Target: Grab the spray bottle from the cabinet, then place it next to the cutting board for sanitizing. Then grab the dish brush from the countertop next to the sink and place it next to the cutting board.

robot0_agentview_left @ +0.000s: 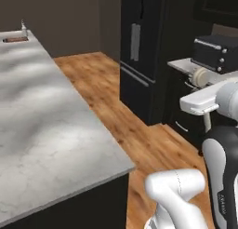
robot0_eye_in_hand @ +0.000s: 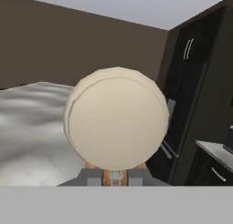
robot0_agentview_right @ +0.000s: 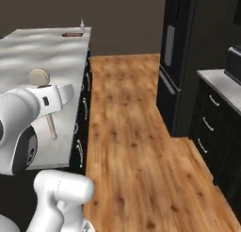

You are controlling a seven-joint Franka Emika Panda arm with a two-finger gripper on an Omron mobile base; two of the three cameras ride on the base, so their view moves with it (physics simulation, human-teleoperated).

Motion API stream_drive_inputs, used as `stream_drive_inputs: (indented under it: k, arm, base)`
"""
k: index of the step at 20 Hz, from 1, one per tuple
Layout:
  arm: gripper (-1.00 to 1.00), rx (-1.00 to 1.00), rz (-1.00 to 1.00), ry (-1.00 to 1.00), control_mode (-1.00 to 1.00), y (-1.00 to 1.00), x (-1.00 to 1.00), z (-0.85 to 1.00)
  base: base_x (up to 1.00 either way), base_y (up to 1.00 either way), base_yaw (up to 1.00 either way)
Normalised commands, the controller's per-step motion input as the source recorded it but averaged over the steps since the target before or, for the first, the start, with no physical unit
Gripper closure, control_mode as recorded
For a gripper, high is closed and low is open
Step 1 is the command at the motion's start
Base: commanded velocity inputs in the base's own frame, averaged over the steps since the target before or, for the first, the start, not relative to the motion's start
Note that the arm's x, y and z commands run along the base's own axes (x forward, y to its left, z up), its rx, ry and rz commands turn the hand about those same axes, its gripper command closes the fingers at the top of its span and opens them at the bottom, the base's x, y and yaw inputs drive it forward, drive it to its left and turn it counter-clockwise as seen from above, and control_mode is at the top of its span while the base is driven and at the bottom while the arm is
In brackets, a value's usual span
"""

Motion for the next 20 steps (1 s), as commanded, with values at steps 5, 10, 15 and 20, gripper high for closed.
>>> stream_drive_inputs:
  k: [5, 10, 15, 20]
  arm:
    - [1.00, 0.00, 0.00, 0.00, 1.00, 0.00, 0.00, 0.00]
    - [1.00, 0.00, 0.00, 0.00, 1.00, 0.00, 0.00, 0.00]
    - [1.00, 0.00, 0.00, 0.00, 1.00, 0.00, 0.00, 0.00]
    - [1.00, 0.00, 0.00, 0.00, 1.00, 0.00, 0.00, 0.00]
  base:
    - [0.62, -0.84, 0.65]
    - [0.96, -0.64, 0.66]
    - [0.68, -0.80, 0.58]
    - [0.38, -0.94, 0.55]
